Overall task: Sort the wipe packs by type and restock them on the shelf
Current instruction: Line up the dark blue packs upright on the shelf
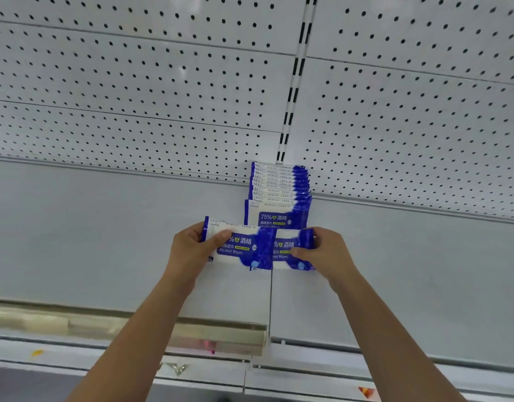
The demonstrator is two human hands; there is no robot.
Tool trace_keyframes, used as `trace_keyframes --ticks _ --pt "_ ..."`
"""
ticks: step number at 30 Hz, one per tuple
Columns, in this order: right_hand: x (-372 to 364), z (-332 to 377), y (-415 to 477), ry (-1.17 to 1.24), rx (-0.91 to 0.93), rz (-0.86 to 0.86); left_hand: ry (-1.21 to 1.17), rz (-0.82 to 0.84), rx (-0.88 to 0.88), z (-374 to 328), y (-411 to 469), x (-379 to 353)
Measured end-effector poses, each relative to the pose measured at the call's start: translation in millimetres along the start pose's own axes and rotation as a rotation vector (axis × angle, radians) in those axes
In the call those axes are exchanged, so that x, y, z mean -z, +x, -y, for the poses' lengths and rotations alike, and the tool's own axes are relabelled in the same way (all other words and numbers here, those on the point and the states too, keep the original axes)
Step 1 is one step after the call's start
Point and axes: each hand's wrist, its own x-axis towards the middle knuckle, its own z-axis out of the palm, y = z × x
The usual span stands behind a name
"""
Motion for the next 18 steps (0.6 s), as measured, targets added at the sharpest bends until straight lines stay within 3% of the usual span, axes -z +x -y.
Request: trace_keyframes --ticks 5,11,18 --pt "-1.4 1.7 4.6 0.100 0.167 -0.115 -0.002 0.045 -0.031 -1.1 0.7 -8.9" --pt "-19.4 -3.4 28.7 0.113 0.240 -0.283 -0.002 0.066 -0.066 -2.1 3.5 -15.4" --pt "-29.5 -6.7 24.2 0.423 0.234 -0.194 0.023 -0.007 -0.196 2.8 17.2 -52.7"
